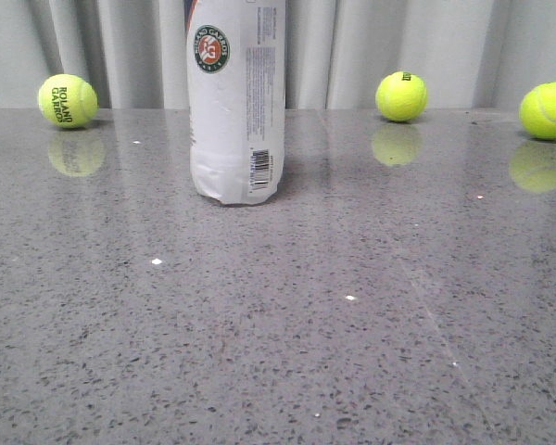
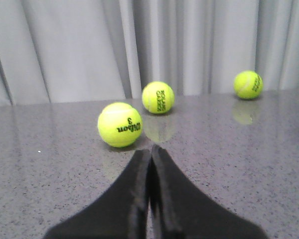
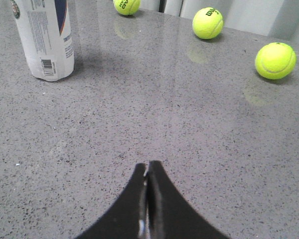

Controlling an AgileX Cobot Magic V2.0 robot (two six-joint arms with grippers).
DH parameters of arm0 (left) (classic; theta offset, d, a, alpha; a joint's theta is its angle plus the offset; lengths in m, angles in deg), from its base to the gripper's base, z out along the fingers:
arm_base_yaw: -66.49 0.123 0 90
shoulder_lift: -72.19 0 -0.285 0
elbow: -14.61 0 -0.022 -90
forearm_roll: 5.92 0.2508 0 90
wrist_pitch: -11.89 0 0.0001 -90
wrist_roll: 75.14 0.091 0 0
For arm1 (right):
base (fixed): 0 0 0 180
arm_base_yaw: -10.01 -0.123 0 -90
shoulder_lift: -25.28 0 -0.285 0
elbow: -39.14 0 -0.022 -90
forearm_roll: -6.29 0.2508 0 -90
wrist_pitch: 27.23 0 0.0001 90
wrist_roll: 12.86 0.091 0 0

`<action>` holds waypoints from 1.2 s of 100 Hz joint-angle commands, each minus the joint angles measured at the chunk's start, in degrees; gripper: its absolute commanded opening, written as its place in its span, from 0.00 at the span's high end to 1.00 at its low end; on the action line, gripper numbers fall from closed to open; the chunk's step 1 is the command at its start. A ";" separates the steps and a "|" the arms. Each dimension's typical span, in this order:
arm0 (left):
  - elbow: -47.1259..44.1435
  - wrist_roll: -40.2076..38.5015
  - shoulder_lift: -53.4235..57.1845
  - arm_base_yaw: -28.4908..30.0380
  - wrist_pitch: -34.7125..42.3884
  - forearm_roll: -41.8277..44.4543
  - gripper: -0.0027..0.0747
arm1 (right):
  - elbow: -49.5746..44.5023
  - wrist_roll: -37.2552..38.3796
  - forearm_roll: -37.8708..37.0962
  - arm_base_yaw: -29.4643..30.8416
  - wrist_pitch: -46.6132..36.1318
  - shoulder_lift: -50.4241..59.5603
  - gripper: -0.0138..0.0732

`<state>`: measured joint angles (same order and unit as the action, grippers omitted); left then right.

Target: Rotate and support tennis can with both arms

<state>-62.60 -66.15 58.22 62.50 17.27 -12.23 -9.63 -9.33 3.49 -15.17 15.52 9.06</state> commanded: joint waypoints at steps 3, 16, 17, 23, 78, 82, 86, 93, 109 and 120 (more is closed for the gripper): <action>-2.52 -0.73 3.40 1.67 -1.21 0.23 0.99 | 1.37 -0.25 -0.78 0.31 -4.48 -0.63 0.92; -2.52 -0.73 8.56 3.57 -8.09 0.23 0.99 | 1.37 -0.25 -0.78 0.31 -4.42 -0.63 0.92; -2.63 -0.73 8.57 3.70 -8.23 0.23 0.99 | 1.37 -0.25 -0.78 0.31 -4.42 -0.63 0.92; -2.62 -2.38 8.27 4.20 -8.38 0.13 0.99 | 1.37 -0.25 -0.78 0.31 -4.41 -0.63 0.92; -2.62 -2.68 8.39 3.95 -10.26 0.12 0.99 | 1.37 -0.25 -0.78 0.31 -4.35 -0.68 0.92; -2.62 -2.68 8.39 3.95 -10.26 0.12 0.99 | 1.37 -0.25 -0.78 0.31 -4.35 -0.68 0.92; -2.62 -2.68 8.39 3.95 -10.26 0.12 0.99 | 1.37 -0.25 -0.78 0.31 -4.35 -0.68 0.92; -2.62 -2.68 8.39 3.95 -10.26 0.12 0.99 | 1.37 -0.25 -0.78 0.31 -4.35 -0.68 0.92; -2.62 -2.68 8.39 3.95 -10.26 0.12 0.99 | 1.37 -0.25 -0.78 0.31 -4.35 -0.68 0.92; -2.62 -2.68 8.39 3.95 -10.26 0.12 0.99 | 1.37 -0.25 -0.78 0.31 -4.35 -0.68 0.92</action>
<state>-62.60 -68.20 64.62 66.79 2.80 -11.90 -9.63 -9.33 3.49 -15.17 15.52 9.06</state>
